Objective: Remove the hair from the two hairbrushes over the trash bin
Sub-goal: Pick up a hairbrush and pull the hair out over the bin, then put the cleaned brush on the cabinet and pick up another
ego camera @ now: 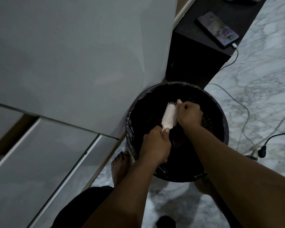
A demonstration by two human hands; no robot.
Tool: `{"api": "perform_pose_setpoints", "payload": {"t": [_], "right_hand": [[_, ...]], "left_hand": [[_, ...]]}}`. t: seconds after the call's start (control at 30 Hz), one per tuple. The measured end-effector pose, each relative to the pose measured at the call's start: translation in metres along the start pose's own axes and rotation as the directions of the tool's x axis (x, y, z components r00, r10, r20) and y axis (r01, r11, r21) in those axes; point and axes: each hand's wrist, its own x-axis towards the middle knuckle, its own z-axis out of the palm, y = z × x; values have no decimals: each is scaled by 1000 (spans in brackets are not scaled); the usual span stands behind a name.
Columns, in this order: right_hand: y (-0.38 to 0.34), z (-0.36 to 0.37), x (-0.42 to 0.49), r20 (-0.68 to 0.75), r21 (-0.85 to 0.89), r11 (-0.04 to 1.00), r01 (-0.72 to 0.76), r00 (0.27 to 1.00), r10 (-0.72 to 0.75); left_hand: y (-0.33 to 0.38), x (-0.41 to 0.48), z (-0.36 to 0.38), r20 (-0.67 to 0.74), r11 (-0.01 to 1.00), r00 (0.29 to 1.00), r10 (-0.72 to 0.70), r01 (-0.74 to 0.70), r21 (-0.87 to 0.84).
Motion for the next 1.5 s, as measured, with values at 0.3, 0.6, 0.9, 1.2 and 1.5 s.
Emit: {"api": "perform_pose_setpoints", "payload": {"t": [0.3, 0.6, 0.9, 1.2, 1.5], "right_hand": [[-77, -72, -42, 370, -251, 935, 249, 918, -144], [-236, -187, -157, 519, -352, 691, 631, 746, -416], [-309, -289, -294, 446, -317, 584, 747, 661, -603], [-365, -307, -386, 426, -296, 456, 839, 543, -724], [-446, -274, -446, 480, -223, 357, 907, 421, -770]], "left_hand": [[56, -49, -44, -178, 991, 984, -27, 3, -132], [153, -184, -126, -257, 969, 952, 164, -205, -140], [195, -323, -183, -478, 914, 810, 341, -404, -33], [209, -416, -250, -611, 915, 706, 357, -397, 76], [191, -455, -344, -756, 944, 569, 325, -237, 228]]}}
